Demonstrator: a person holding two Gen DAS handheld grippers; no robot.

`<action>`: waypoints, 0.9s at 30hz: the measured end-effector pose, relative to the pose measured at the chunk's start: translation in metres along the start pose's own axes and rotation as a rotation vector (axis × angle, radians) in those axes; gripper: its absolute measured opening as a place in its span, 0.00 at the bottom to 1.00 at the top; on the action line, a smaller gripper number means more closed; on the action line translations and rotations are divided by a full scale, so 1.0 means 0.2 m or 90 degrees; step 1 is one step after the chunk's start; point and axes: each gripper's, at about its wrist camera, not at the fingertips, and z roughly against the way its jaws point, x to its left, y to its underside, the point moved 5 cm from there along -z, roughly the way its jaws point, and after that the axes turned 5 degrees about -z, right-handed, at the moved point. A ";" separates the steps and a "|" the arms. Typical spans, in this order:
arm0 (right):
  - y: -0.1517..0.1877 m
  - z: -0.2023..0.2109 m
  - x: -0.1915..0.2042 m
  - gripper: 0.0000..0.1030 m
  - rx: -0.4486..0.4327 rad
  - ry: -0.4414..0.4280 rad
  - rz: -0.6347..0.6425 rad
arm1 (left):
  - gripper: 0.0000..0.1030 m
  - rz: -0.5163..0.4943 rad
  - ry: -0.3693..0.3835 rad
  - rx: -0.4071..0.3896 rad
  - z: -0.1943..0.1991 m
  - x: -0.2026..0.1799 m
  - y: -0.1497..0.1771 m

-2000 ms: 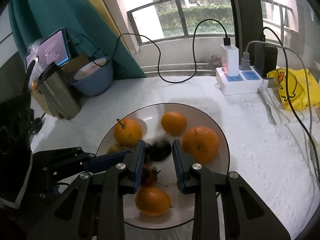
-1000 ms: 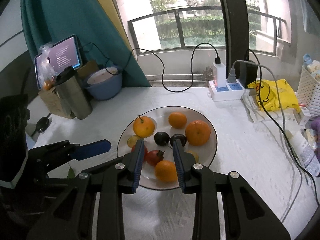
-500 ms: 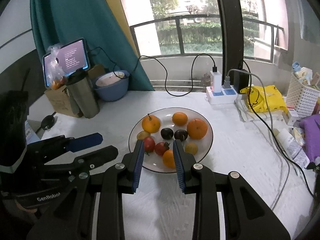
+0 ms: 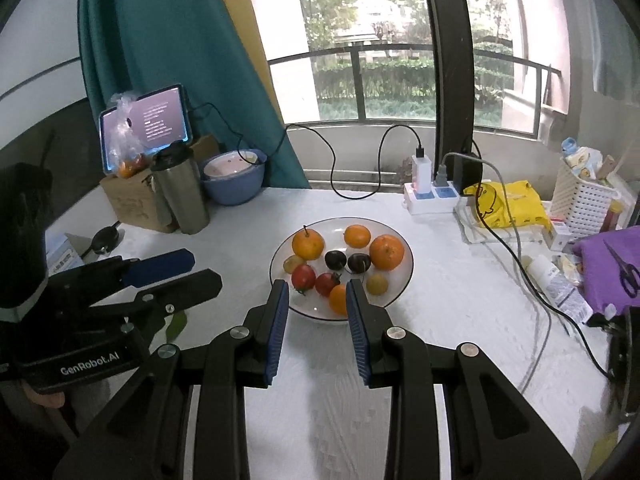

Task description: Organize fruits

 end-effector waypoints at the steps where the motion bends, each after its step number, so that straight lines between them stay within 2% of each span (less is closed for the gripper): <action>1: 0.00 0.02 0.01 0.31 -0.004 0.001 0.002 | 0.45 0.000 -0.001 -0.002 0.01 0.00 0.00; 11: 0.02 0.21 0.07 0.31 -0.029 0.013 0.022 | 0.46 -0.009 -0.012 -0.049 0.23 -0.04 -0.03; 12: 0.02 0.23 0.08 0.31 -0.031 0.014 0.025 | 0.53 -0.010 -0.012 -0.052 0.25 -0.04 -0.03; 13: 0.02 0.25 0.09 0.32 -0.035 0.016 0.028 | 0.67 -0.009 -0.011 -0.054 0.26 -0.04 -0.03; 15: 0.02 0.29 0.10 0.41 -0.041 0.017 0.032 | 0.79 -0.008 -0.008 -0.064 0.31 -0.05 -0.02; 20: 0.02 0.39 0.14 0.42 -0.064 0.025 0.038 | 0.82 -0.016 -0.016 -0.079 0.39 -0.06 -0.02; 22: 0.02 0.44 0.15 0.46 -0.075 0.031 0.039 | 0.90 -0.021 -0.026 -0.089 0.44 -0.07 -0.02; 23: 0.02 0.46 0.16 0.51 -0.080 0.033 0.039 | 0.93 -0.025 -0.029 -0.095 0.46 -0.07 -0.03; 26: 0.02 0.52 0.18 0.70 -0.095 0.037 0.041 | 0.94 -0.030 -0.036 -0.108 0.52 -0.09 -0.04; 27: 0.02 0.55 0.18 0.72 -0.101 0.038 0.043 | 0.95 -0.033 -0.037 -0.113 0.54 -0.09 -0.04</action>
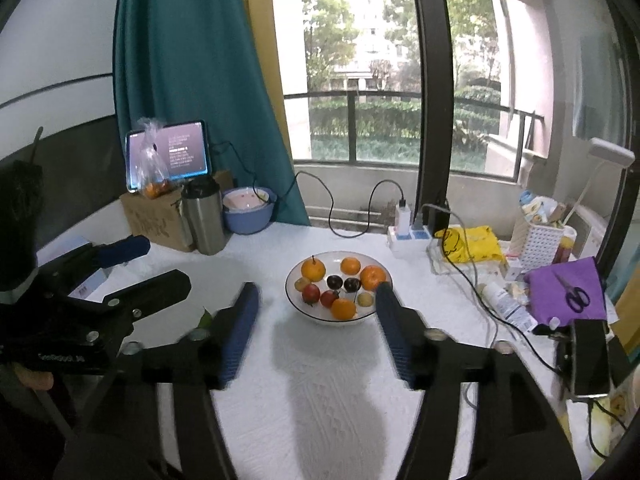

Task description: Organize fruits

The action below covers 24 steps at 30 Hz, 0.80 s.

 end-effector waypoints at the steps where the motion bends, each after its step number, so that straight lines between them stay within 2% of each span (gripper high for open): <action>1: 0.00 0.03 0.01 0.72 -0.007 0.002 0.002 | 0.95 -0.002 -0.002 -0.004 0.02 0.00 0.00; 15: -0.01 0.27 0.01 0.73 -0.056 0.038 0.013 | 0.95 -0.023 -0.046 -0.051 0.21 -0.04 -0.02; 24: -0.01 0.30 -0.01 0.73 -0.062 0.045 0.005 | 0.95 -0.014 -0.038 -0.051 0.21 -0.02 -0.01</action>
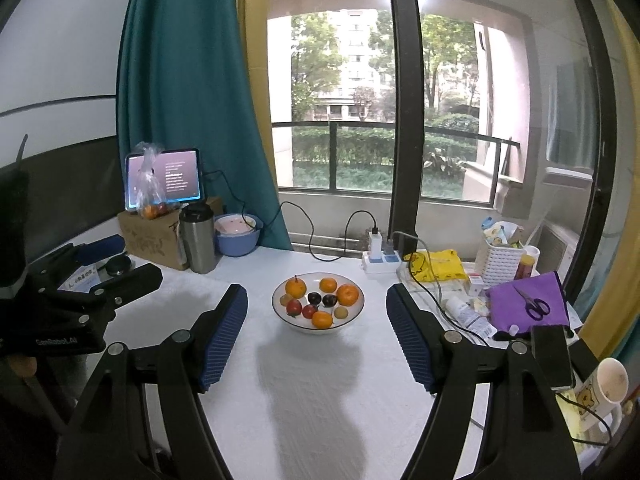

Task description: Organize fruits

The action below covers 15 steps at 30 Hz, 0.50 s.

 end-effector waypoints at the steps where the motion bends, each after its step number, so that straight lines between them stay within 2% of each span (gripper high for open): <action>1: 0.00 0.00 0.00 0.73 -0.001 0.001 -0.001 | 0.95 0.001 0.001 0.000 0.00 0.00 0.00; 15: 0.01 -0.01 0.00 0.73 0.007 0.003 -0.003 | 0.95 0.005 0.002 0.004 0.00 -0.01 0.01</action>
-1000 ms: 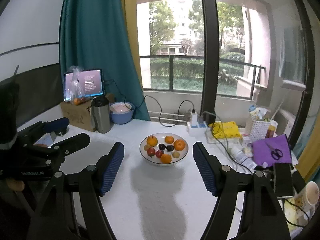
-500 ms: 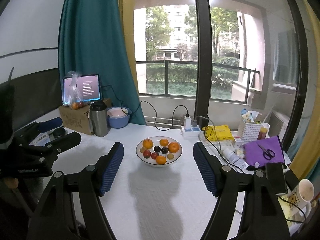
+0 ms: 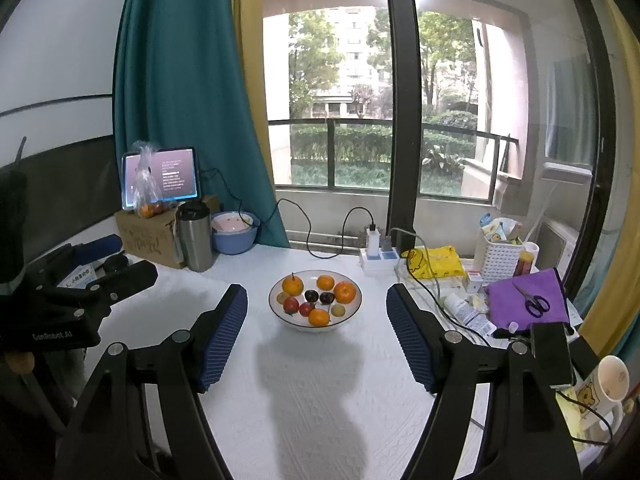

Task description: Organize fruits

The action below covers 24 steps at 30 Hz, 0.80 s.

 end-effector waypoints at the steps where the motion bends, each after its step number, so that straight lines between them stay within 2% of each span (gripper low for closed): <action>1: 0.00 0.00 0.00 0.73 -0.001 0.000 0.000 | 0.95 0.001 0.000 0.001 0.00 0.00 0.00; 24: 0.01 -0.01 -0.01 0.73 0.007 0.002 -0.007 | 0.95 0.006 -0.005 0.007 0.00 0.01 0.04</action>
